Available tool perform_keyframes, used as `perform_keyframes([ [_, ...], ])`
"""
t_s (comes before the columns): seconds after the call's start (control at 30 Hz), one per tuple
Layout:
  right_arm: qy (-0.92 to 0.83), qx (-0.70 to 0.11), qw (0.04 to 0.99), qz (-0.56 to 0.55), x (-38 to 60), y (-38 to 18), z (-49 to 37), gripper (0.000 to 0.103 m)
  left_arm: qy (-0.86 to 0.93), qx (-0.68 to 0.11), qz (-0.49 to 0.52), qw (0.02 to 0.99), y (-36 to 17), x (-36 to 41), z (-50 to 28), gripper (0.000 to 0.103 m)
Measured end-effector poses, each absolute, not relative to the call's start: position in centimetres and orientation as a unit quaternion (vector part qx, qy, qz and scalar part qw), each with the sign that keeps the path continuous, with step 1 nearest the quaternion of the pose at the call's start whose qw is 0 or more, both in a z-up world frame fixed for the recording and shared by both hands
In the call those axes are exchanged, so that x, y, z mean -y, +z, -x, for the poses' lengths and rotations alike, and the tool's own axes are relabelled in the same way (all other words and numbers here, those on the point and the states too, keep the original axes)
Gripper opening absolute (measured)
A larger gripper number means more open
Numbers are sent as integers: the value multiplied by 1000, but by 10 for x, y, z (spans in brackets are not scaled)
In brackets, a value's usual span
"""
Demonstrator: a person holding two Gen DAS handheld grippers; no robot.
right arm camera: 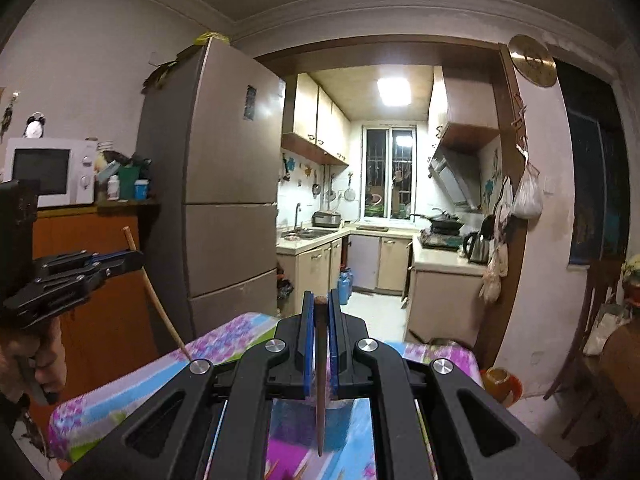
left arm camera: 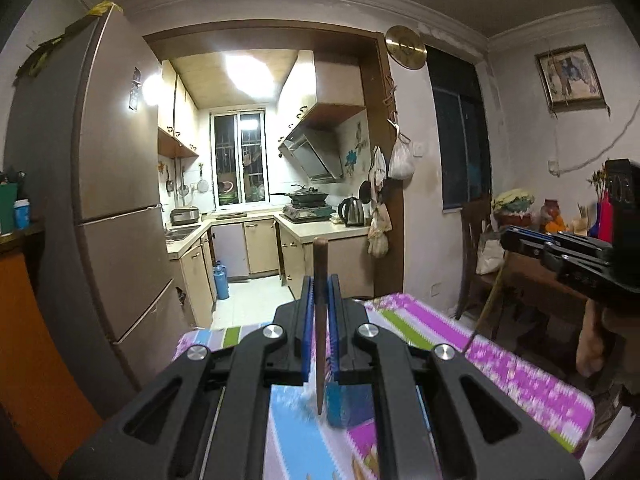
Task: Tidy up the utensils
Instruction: 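Lift the left gripper's chopstick over the blue holder while the right gripper carries its chopstick there, then open the left gripper to drop its chopstick into the holder while the right gripper releases too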
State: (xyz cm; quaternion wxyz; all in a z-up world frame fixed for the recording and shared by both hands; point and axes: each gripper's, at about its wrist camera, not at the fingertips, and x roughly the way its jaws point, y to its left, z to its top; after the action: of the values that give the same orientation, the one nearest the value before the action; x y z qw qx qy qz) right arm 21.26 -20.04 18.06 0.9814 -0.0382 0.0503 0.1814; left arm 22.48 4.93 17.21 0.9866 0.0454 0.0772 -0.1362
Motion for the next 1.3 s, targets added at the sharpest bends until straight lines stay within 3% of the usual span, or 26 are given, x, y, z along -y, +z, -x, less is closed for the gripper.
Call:
perform_keyframes([
  [0.33,171,-52,984,20,195,247,-293,8,-130,-114,-29,985,195,-17,-301,5],
  [0.87,178,-158,971,16,163,157,-374,8,-115,-199,-22,973,133,-4,-373,5],
  [1.17,177,-167,970,3,171,143,-383,8,-108,-211,-27,971,123,1,-387,6],
  [1.3,173,-160,972,-2,177,145,-380,8,-103,-207,-28,972,123,0,-389,14],
])
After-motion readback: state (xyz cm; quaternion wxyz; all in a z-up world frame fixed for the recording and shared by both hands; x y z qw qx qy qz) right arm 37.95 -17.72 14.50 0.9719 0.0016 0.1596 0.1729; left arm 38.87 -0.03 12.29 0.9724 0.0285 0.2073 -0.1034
